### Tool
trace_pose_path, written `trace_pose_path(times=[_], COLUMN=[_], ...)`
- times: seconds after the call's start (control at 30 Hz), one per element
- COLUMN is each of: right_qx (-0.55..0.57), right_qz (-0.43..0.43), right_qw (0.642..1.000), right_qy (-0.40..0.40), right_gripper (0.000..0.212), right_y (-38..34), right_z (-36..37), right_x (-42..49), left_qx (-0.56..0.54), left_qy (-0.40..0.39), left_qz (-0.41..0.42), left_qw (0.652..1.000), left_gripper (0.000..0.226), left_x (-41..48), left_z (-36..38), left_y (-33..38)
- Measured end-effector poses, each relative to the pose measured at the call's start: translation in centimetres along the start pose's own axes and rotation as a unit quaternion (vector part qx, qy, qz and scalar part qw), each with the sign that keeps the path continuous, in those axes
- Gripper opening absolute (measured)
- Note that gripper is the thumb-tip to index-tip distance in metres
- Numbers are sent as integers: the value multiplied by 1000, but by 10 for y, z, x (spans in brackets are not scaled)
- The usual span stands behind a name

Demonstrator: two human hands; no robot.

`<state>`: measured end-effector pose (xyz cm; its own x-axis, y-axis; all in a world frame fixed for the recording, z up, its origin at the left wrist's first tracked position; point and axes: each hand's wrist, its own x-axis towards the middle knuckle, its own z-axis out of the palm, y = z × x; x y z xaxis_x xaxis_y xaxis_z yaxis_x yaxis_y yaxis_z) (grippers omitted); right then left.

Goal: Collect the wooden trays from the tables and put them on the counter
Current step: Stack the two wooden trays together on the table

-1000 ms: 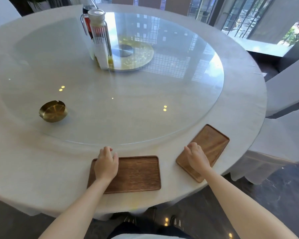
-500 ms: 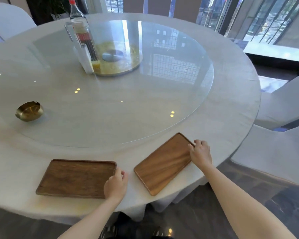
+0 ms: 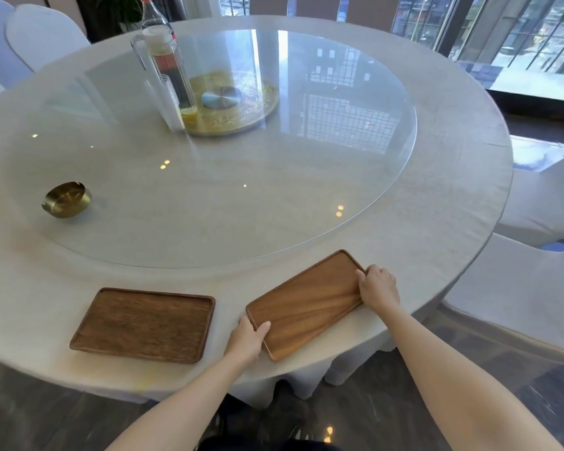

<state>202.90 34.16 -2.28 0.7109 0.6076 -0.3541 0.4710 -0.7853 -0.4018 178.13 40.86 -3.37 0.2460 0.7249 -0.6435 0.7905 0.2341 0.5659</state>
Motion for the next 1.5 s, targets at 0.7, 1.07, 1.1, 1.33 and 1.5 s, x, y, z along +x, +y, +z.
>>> trace_pose_path(times=[0.7, 1.07, 1.1, 1.33, 1.5], right_qx=[128, 25, 17, -38, -43], right_qz=[-72, -93, -92, -70, -64], right_qw=[989, 994, 994, 993, 995], right_qy=[21, -48, -51, -84, -69], right_gripper=[42, 44, 44, 40, 41], right_y=[-148, -207, -207, -198, -195], right_z=[44, 130, 136, 165, 171], right_x=[-42, -97, -101, -124, -133], left_qx=[22, 193, 210, 262, 279], left_qy=[223, 197, 189, 135, 130], left_qz=[142, 147, 149, 160, 161], left_qw=[964, 950, 948, 942, 938], left_gripper=[24, 26, 26, 21, 26], left_x=[54, 84, 86, 94, 94], left_z=[-193, -278, -280, -282, -277], left_y=[-51, -137, -143, -169, -176])
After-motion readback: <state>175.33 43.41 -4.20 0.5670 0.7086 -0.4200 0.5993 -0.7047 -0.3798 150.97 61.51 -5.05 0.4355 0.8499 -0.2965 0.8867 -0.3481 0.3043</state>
